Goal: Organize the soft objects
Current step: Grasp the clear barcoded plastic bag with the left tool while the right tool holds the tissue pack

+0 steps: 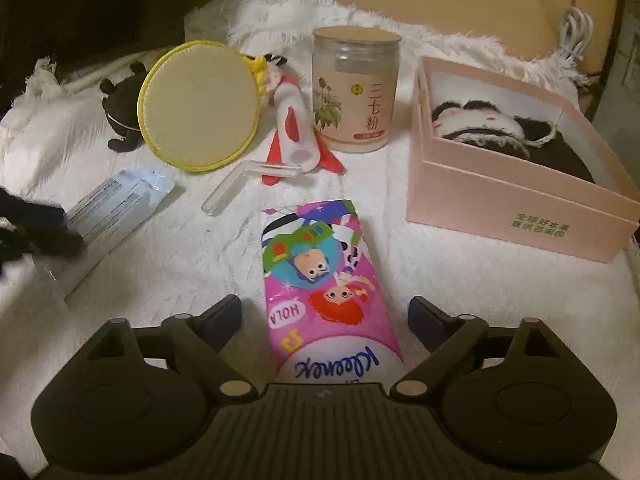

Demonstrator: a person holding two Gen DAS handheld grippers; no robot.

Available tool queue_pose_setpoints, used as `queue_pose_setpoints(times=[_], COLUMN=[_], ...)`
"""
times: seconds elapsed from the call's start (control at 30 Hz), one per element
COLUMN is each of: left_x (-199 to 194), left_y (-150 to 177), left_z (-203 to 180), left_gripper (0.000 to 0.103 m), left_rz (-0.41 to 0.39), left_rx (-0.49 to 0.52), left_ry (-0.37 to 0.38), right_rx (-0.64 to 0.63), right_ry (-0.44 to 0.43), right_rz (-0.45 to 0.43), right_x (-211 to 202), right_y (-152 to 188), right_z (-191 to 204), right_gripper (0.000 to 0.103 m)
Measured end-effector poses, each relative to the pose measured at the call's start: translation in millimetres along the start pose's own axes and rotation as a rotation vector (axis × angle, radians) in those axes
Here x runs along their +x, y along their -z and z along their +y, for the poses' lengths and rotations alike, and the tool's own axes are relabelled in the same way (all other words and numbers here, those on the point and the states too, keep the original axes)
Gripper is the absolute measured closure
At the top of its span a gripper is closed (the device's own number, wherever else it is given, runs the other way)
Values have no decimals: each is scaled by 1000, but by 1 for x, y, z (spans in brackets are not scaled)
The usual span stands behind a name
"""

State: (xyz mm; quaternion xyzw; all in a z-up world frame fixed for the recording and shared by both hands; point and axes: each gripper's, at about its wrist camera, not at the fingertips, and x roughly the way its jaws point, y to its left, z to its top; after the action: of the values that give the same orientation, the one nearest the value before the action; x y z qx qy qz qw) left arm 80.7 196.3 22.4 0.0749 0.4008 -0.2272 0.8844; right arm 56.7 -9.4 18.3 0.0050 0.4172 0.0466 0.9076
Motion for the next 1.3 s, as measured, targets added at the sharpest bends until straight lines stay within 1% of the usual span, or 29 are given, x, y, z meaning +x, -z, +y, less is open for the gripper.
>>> queue_pose_setpoints(times=[0.03, 0.07, 0.1, 0.13, 0.17, 0.23, 0.27, 0.3, 0.33, 0.37, 0.4, 0.47, 0.53, 0.57, 0.6, 0.63, 0.67, 0.7, 0.8, 0.83, 0.87, 0.9, 0.93, 0.97, 1.07, 1.17, 1.23, 1.27, 1.3], left_x=[2, 5, 7, 8, 7, 5, 2, 0, 0, 1, 3, 6, 10, 13, 16, 21, 25, 26, 31, 31, 30, 29, 27, 25, 22, 19, 16, 16, 14], left_y=[1, 0, 0, 0, 1, -1, -1, 0, 0, -1, -2, -6, -9, -10, -10, -10, -10, -10, -9, -7, -6, -5, -5, -5, -4, -1, 1, 0, 1], left_z=[-7, -14, -17, -20, -21, -18, -15, -11, -5, 1, 11, 24, 28, 29, 30, 31, 30, 27, 16, 12, 12, 13, 14, 16, 21, 21, 22, 23, 25], left_gripper=[34, 24, 15, 12, 12, 15, 18, 19, 19, 18, 17, 17, 18, 18, 17, 15, 13, 12, 11, 11, 11, 17, 20, 21, 22, 22, 22, 22, 22], left_rz=[0, 5, 12, 20, 24, 11, -10, -32, -37, -28, -21, -9, -15, -15, -6, 8, 18, 11, 19, 15, 9, 1, -4, -2, -9, -12, -13, -13, -14], left_rx=[33, 62, 79, 90, 95, 87, 80, 79, 74, 54, 6, -50, -55, -61, -78, -93, -97, -74, 18, 33, 26, 11, -2, -23, -50, -41, -50, -59, -71], left_ry=[-10, -9, 0, 13, 16, -2, -41, -99, -151, -179, -174, -125, -89, -59, -21, -7, -4, -5, -41, -49, -53, -62, -77, -72, -54, -56, -53, -49, -44], right_rx=[-3, -3, 6, 18, 23, 21, 24, 25, 25, 25, 25, 24, 23, 21, 19, 16, 15, 15, 15, 14, 13, 10, 4, -12, -61, -28, -31, -34, -32], right_ry=[3, 8, 14, 18, 21, 21, 22, 21, 20, 19, 18, 16, 18, 17, 15, 11, 8, 8, 11, 10, 9, 6, 4, -7, -49, -27, -42, -46, -47], right_rz=[-18, -42, -63, -79, -93, -90, -87, -88, -89, -90, -91, -93, -93, -92, -91, -88, -86, -85, -81, -81, -79, -76, -72, -59, 29, -11, 4, 19, 35], right_x=[0, 0, -1, -1, -2, -1, 0, 0, -1, -1, 0, 0, 0, 0, 0, 0, -1, -1, -2, -2, -2, -2, -2, -2, -2, -10, -7, -3, 1], right_y=[4, 8, 13, 17, 20, 19, 19, 19, 19, 19, 18, 19, 19, 19, 19, 19, 19, 20, 20, 20, 20, 19, 19, 17, 2, -9, -13, -15, -16], right_z=[0, 0, -1, -1, -2, -2, -3, -3, -3, -3, -4, -4, -3, -3, -4, -4, -4, -4, -3, -3, -3, -3, -4, -3, -3, -6, -5, -3, -2], right_gripper=[7, 3, 2, 2, 2, 0, 0, 0, 0, 0, 0, 0, 0, 0, 0, 0, 0, 0, 0, 0, 0, 0, 0, 0, 6, 6, 6, 9, 15])
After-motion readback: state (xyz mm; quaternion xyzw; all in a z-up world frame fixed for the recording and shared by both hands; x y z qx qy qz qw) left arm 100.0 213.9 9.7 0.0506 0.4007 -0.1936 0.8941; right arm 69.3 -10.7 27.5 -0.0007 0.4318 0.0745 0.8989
